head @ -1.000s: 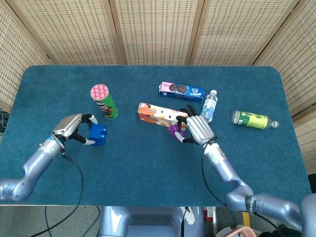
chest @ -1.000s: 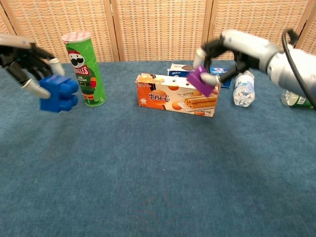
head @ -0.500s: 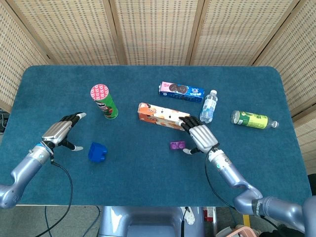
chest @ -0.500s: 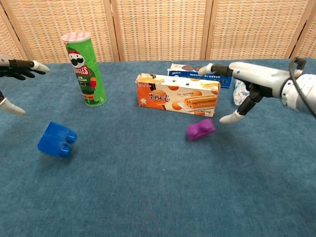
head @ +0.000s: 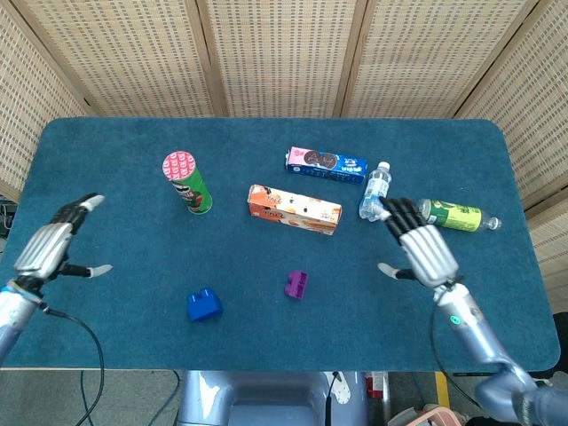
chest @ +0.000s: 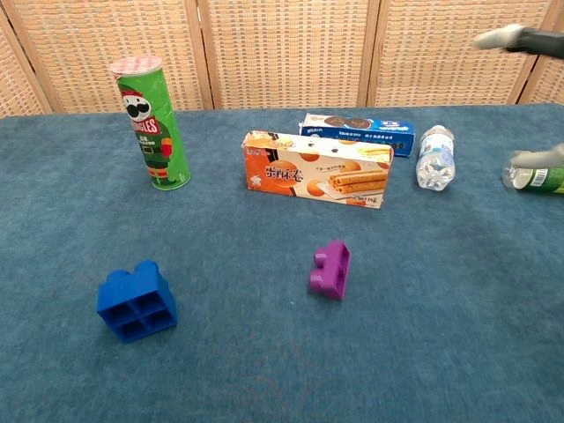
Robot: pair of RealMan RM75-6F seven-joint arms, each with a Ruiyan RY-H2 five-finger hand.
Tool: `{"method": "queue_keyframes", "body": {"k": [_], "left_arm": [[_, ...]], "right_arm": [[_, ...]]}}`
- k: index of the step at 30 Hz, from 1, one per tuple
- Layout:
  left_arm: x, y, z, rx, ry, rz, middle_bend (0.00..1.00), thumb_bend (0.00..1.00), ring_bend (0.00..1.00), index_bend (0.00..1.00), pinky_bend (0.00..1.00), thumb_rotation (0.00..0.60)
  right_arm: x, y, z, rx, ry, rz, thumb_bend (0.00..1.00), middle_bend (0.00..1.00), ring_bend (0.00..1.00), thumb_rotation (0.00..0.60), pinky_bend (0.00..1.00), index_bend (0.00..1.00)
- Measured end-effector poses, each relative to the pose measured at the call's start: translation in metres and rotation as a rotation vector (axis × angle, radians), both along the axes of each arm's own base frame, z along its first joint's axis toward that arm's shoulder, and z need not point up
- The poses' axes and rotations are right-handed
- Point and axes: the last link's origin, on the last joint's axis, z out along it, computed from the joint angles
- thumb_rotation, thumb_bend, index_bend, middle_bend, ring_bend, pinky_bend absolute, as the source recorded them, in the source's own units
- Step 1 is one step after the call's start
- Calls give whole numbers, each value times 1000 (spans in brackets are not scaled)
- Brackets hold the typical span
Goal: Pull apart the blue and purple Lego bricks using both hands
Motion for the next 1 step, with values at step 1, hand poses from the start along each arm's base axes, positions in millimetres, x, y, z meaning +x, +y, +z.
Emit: {"method": "queue_keyframes", "body": {"k": [1], "left_arm": [[-4, -9, 4, 35, 4, 9, 0, 0, 0, 0, 0, 600]], "right_arm": [[-12, 11, 7, -31, 8, -15, 0, 0, 0, 600, 0, 4]]}}
